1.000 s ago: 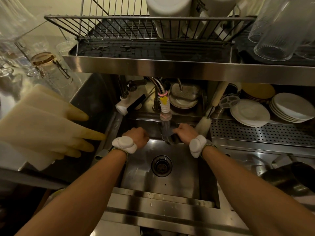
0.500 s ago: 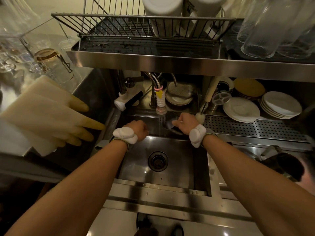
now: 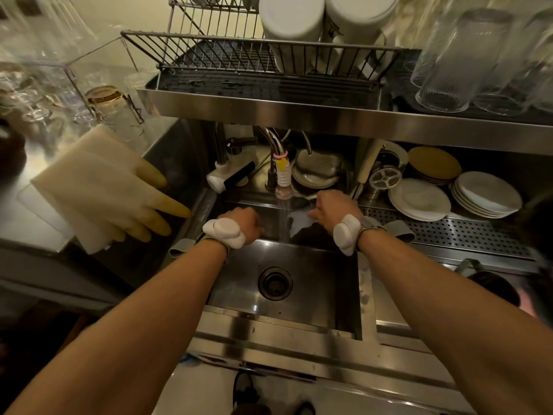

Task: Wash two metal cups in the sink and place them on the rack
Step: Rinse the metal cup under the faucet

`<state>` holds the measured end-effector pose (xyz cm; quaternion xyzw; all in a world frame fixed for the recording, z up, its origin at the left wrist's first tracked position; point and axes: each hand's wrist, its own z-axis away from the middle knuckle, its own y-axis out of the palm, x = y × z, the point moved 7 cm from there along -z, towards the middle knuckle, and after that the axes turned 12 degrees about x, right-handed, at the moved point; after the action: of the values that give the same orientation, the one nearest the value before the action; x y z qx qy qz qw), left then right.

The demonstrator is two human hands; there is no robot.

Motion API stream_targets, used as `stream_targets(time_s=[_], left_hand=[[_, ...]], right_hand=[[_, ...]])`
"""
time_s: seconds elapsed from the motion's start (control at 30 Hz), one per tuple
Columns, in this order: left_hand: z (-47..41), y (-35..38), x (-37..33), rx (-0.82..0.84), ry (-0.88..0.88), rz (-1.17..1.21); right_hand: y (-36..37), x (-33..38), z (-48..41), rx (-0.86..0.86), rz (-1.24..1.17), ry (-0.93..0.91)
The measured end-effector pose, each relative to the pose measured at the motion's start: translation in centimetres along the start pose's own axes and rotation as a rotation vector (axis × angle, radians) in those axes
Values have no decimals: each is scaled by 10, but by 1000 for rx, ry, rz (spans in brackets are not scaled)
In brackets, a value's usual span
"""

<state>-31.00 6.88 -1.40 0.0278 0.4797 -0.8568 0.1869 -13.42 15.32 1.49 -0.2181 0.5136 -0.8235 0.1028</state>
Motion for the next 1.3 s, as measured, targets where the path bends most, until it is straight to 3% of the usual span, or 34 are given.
stream_targets(time_s=[0.43, 0.7, 1.0, 1.3], left_hand=[[0, -4, 6, 5, -19, 2], [-10, 0, 10, 24, -20, -20], [-33, 6, 23, 56, -15, -25], [-48, 21, 25, 93, -23, -39]], right_hand=[[-9, 7, -4, 4, 143, -32], [4, 1, -13, 34, 102, -18], [44, 11, -52, 16, -443, 23], [82, -7, -51, 40, -757, 130]])
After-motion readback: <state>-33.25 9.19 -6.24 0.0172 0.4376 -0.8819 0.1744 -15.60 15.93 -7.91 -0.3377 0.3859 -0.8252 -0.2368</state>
